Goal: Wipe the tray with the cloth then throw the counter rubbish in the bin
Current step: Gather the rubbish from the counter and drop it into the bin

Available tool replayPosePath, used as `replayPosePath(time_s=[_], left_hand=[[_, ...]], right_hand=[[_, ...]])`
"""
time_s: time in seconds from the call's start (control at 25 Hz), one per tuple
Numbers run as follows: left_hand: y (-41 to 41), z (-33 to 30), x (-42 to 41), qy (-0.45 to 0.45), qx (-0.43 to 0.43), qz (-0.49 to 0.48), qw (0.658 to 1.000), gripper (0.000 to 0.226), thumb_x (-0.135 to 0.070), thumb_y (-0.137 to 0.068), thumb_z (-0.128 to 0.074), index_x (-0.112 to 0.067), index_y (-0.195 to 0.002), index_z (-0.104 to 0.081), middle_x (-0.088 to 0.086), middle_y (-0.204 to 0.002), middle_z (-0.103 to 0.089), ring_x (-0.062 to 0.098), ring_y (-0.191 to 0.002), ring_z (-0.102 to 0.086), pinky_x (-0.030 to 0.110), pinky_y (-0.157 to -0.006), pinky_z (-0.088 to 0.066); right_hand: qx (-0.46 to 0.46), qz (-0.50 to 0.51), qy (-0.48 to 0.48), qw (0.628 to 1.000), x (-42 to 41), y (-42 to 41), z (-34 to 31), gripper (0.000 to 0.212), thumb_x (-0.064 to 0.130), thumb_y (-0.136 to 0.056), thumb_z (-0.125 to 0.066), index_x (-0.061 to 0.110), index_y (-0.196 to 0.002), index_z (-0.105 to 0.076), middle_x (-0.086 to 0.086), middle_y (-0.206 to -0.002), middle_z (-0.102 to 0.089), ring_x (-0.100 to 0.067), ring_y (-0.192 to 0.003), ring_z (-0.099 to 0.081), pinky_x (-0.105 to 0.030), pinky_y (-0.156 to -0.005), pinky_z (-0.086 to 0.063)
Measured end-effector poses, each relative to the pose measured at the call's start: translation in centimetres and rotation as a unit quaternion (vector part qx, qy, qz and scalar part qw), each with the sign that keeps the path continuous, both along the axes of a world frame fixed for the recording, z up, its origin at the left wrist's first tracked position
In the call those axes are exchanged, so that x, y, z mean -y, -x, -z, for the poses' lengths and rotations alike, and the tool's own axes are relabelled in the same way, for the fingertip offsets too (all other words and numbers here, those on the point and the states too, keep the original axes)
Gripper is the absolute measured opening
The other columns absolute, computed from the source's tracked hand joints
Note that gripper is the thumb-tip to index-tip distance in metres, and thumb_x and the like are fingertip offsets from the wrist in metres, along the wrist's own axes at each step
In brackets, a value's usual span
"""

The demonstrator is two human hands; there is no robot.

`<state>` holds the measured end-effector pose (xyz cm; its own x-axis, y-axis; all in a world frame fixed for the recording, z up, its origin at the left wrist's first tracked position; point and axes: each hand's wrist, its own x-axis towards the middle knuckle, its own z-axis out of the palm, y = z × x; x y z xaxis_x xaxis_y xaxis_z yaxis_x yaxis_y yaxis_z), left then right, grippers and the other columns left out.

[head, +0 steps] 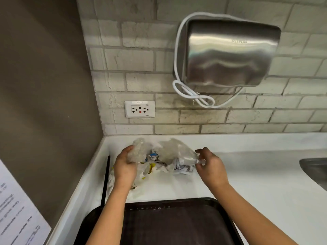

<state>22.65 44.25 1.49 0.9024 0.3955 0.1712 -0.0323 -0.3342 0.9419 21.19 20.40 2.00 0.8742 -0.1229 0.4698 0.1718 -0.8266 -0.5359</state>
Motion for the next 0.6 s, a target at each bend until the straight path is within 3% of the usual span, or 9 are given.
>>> replayPosePath(time_s=[0.12,0.28,0.4,0.6], left_hand=[[0.8,-0.9,1.5,0.078,-0.014,0.023,0.997,0.049,0.016,-0.08,-0.041,-0.01,-0.119,-0.058,0.003,-0.105,-0.061,0.021,-0.1,-0.057,0.026,-0.088,-0.044],[3.2,-2.0,5.2,0.104,-0.05,0.07,0.991,0.04,0.009,-0.081,-0.04,-0.018,-0.105,-0.059,0.007,-0.093,-0.063,0.027,-0.086,-0.06,0.035,-0.075,-0.049],[5.6,-3.4,9.6,0.124,-0.069,0.132,0.981,0.035,0.004,-0.083,-0.041,-0.012,-0.107,-0.061,0.009,-0.084,-0.062,0.025,-0.075,-0.056,0.033,-0.066,-0.043],[11.6,-5.9,17.6,0.139,-0.078,0.227,0.961,0.017,-0.008,-0.087,-0.044,-0.018,-0.087,-0.058,0.003,-0.081,-0.06,0.02,-0.073,-0.056,0.025,-0.06,-0.042]], right_hand=[[0.014,0.021,-0.112,0.993,1.8,2.0,-0.3,0.023,-0.012,-0.078,-0.047,0.009,-0.088,-0.047,-0.006,-0.075,-0.057,-0.032,-0.067,-0.052,-0.03,-0.056,-0.036],[0.046,0.045,-0.213,0.975,4.9,5.8,-1.5,0.046,-0.018,-0.076,-0.038,0.014,-0.109,-0.044,-0.001,-0.095,-0.054,-0.025,-0.077,-0.055,-0.023,-0.062,-0.04],[0.057,0.069,-0.251,0.964,7.9,9.6,-2.2,0.05,-0.015,-0.077,-0.037,0.014,-0.117,-0.041,0.001,-0.093,-0.053,-0.021,-0.073,-0.055,-0.02,-0.057,-0.041],[0.081,0.098,-0.272,0.954,13.2,15.8,-2.0,0.04,-0.01,-0.08,-0.043,0.02,-0.106,-0.04,0.01,-0.084,-0.05,-0.016,-0.062,-0.051,-0.012,-0.047,-0.04]])
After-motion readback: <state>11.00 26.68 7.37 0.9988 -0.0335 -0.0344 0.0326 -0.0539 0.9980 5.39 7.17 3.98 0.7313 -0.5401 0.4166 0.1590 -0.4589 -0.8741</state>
